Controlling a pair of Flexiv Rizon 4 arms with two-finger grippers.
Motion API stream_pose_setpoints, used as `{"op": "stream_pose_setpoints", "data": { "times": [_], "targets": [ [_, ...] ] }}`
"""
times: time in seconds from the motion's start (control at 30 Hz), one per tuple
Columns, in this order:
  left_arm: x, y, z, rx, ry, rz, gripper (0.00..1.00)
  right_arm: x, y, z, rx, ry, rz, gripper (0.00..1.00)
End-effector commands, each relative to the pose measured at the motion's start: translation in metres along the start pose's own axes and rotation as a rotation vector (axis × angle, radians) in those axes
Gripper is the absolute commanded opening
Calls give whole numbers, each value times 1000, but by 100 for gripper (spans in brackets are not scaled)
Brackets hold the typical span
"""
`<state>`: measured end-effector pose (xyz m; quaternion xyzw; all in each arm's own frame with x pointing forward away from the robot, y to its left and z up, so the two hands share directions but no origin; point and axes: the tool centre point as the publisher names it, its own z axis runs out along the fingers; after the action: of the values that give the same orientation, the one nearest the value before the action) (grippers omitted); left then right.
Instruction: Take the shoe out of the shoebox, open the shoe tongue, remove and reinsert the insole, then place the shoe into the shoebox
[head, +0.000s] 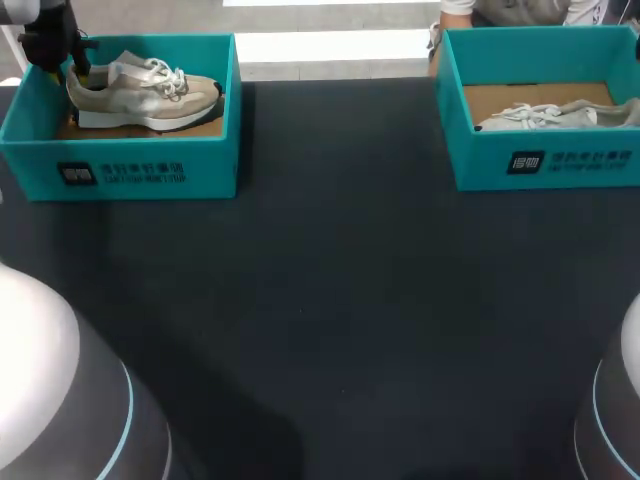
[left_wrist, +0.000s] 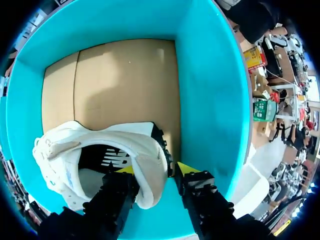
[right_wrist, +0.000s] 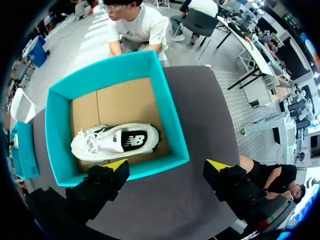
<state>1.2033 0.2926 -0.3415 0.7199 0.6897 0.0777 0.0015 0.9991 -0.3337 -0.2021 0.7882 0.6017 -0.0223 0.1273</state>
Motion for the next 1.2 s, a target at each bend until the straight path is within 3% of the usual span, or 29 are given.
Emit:
{"op": "stream_pose_setpoints", "data": {
  "times": [0.03, 0.27, 0.4, 0.6, 0.77, 1.03, 1.2],
  "targets": [
    [0, 11, 15, 27, 10, 4, 42, 0, 0, 0, -1, 0, 0, 100],
    [1, 13, 23, 46, 18, 3, 36, 0, 0, 0, -1, 0, 0, 100],
    [5, 10, 26, 53, 33, 6, 0, 0, 0, 0, -1, 0, 0, 100],
    [12, 2, 12, 56, 54, 40, 0, 0, 0, 0, -1, 0, 0, 100],
    [16, -5, -22, 40, 88, 66, 0, 0, 0, 0, -1, 0, 0, 100],
    [14, -20, -100, 21, 108, 14, 0, 0, 0, 0, -1, 0, 0, 100],
    [13, -27, -145, 48, 110, -39, 0, 0, 0, 0, -1, 0, 0, 100]
  ]
}}
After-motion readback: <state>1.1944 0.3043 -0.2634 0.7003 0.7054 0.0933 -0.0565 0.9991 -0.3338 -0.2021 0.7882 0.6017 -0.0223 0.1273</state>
